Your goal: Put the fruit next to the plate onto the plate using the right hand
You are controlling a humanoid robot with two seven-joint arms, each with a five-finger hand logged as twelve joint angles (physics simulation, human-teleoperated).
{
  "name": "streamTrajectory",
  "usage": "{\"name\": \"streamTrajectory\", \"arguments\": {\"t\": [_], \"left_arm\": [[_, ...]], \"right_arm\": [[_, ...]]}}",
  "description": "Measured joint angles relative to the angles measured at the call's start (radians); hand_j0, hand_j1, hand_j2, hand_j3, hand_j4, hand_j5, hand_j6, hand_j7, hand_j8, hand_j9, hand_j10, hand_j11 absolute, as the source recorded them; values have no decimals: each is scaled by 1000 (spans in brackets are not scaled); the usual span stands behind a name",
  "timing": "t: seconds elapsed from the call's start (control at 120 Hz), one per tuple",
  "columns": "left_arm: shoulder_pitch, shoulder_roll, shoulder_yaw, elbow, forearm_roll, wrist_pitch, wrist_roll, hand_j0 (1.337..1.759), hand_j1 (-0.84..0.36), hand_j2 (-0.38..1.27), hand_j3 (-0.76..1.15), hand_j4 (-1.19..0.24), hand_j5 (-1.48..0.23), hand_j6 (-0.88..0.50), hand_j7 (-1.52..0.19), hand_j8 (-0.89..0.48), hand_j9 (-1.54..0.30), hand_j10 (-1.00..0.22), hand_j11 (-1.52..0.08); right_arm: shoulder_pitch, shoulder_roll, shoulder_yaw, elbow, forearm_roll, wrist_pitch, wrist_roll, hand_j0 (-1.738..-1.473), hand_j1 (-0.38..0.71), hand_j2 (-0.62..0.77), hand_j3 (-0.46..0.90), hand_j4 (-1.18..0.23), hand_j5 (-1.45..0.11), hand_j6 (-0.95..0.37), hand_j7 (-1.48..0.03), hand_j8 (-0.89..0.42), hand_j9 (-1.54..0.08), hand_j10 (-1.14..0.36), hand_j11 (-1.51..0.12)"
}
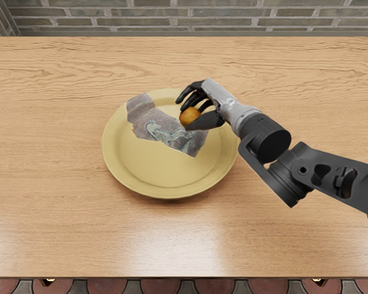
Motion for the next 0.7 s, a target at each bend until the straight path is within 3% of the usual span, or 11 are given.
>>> {"name": "streamTrajectory", "arguments": {"t": [0.558,0.7], "left_arm": [[0,0,0,0,0,0,0,1658,349,0,0,0,0,0,0,0,0,0,0],[0,0,0,0,0,0,0,1658,349,0,0,0,0,0,0,0,0,0,0]], "right_arm": [[-71,72,-2,-16,-32,-5,0,-1657,283,141,0,-608,-811,-659,-800,-438,-809,-494,-801],[-75,78,0,-16,-74,-25,0,-1658,17,63,0,-347,-461,-372,-455,-262,-460,-289,-456]]}}
